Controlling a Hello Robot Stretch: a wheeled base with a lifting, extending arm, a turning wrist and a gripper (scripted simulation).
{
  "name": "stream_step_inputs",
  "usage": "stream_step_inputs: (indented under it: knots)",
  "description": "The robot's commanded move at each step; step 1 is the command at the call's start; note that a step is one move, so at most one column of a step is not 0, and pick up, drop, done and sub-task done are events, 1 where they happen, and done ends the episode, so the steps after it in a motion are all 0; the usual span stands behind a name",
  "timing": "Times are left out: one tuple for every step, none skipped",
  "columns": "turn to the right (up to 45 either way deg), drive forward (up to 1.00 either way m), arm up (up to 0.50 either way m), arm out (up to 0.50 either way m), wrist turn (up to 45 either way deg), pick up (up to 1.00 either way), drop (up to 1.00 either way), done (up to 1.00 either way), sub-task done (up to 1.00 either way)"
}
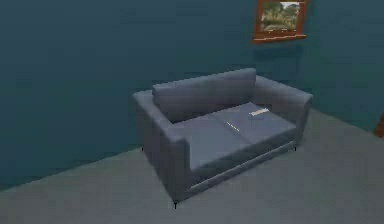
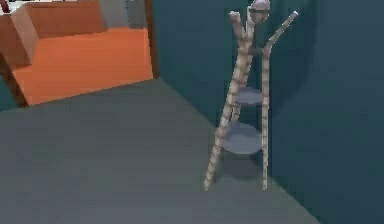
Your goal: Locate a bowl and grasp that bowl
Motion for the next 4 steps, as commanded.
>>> stream_step_inputs:
  knots:
    - [45.0,0.0,0.0,0.0,0.0,0.0,0.0,0.0,0.0]
    - [15.0,0.0,0.0,0.0,0.0,0.0,0.0,0.0,0.0]
    - [0.0,0.2,0.0,0.0,0.0,0.0,0.0,0.0,0.0]
    - [42.0,0.0,0.0,0.0,0.0,0.0,0.0,0.0,0.0]
